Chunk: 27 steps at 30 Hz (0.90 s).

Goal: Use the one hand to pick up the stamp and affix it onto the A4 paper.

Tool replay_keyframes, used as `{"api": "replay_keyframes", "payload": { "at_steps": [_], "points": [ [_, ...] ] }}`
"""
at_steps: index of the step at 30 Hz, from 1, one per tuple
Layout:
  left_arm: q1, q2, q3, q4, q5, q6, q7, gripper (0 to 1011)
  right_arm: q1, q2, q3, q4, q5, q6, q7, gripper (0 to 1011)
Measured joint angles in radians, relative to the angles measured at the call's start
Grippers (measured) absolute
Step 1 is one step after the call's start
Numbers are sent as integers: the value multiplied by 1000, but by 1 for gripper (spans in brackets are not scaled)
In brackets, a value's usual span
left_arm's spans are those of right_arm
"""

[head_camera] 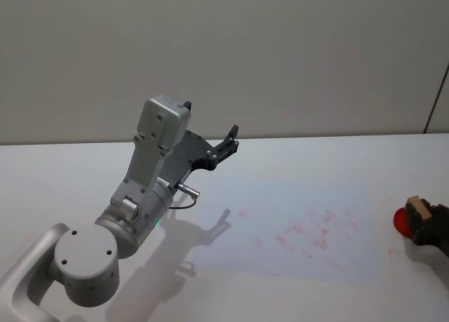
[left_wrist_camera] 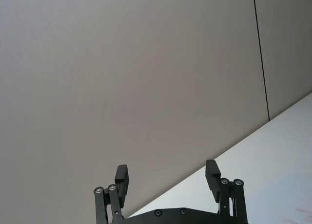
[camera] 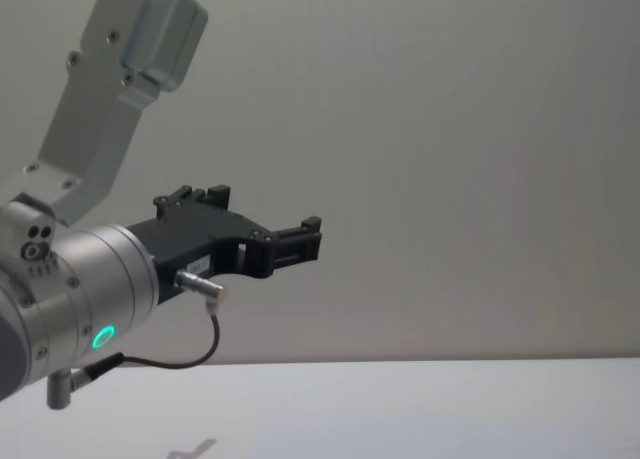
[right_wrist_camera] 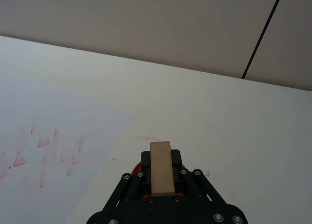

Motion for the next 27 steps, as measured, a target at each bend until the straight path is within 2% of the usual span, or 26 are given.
{"api": "replay_keyframes", "payload": {
  "at_steps": [3,7,9,10,11,17,19,20,23,27],
  "points": [
    [0,0,0,0,0,0,0,1001,0,-1,0,1,-2,2,1,232],
    [0,0,0,0,0,0,0,1001,1,-2,-1,3,-6,4,3,317],
    [0,0,0,0,0,0,0,1001,1,-3,-1,4,-7,4,3,418],
    [0,0,0,0,0,0,0,1001,1,-3,-1,4,-7,4,3,418],
    [0,0,0,0,0,0,0,1000,1,-4,-2,5,-8,5,3,481],
    [0,0,0,0,0,0,0,1001,3,-7,-2,6,-9,5,1,652],
    [0,0,0,0,0,0,0,1001,4,-8,-1,5,-8,4,0,738],
    [0,0,0,0,0,0,0,1001,4,-8,-1,5,-8,4,0,738],
    [0,0,0,0,0,0,0,1001,6,-11,0,1,-3,1,-4,854],
    [0,0,0,0,0,0,0,1001,7,-13,1,-4,1,-2,-9,951]
  ]
}}
